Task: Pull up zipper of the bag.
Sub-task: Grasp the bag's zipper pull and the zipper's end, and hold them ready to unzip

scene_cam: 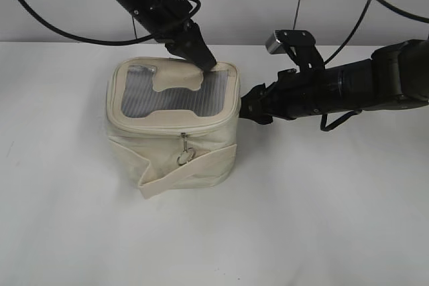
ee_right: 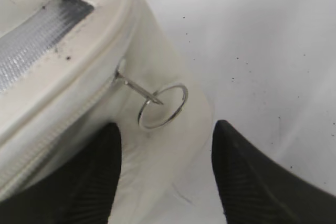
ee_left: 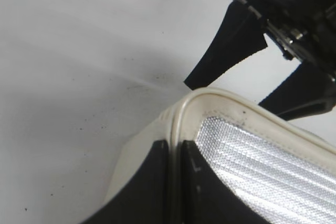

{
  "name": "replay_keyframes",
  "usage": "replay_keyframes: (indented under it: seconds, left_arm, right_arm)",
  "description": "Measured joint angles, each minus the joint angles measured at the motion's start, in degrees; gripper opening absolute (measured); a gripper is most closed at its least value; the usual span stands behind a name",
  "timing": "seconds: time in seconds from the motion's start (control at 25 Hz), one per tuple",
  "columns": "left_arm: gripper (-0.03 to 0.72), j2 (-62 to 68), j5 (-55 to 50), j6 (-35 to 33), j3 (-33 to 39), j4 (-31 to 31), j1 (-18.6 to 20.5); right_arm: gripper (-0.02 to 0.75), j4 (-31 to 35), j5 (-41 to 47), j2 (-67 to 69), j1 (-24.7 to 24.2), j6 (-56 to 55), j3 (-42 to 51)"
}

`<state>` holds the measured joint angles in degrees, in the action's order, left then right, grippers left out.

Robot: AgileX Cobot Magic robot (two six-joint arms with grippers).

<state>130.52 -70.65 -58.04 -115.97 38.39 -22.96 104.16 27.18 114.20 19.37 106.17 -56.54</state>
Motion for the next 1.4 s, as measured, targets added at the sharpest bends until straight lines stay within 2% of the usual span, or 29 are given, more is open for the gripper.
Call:
replay_keyframes:
  seconds: [0.36, 0.8, 1.2, 1.28, 1.36, 1.4]
  left_arm:
    - [0.043, 0.0, 0.1, 0.2, 0.0, -0.3, 0.0]
    - [0.043, 0.0, 0.2, 0.6, 0.0, -0.5, 0.1]
    - [0.043, 0.0, 0.2, 0.6, 0.0, -0.5, 0.1]
    - [0.043, 0.0, 0.2, 0.6, 0.0, -0.5, 0.1]
    - [0.043, 0.0, 0.2, 0.6, 0.0, -0.5, 0.1]
    - [0.043, 0.0, 0.2, 0.6, 0.0, -0.5, 0.1]
  right_arm:
    - [0.438, 0.0, -0.1, 2.3, 0.3, -0.2, -2.4]
    - [0.263, 0.2, -2.3, 3.6, 0.9, -1.4, -4.6]
    - [0.241, 0.4, 0.1, 3.7, 0.9, -1.2, -4.7]
    - [0.202, 0.4, 0.2, 3.7, 0.9, -0.8, -5.0]
    - [0.072, 0.4, 0.7, 3.7, 0.9, -0.4, -5.4]
    - [0.039, 0.4, 0.8, 3.7, 0.9, -0.3, -5.5]
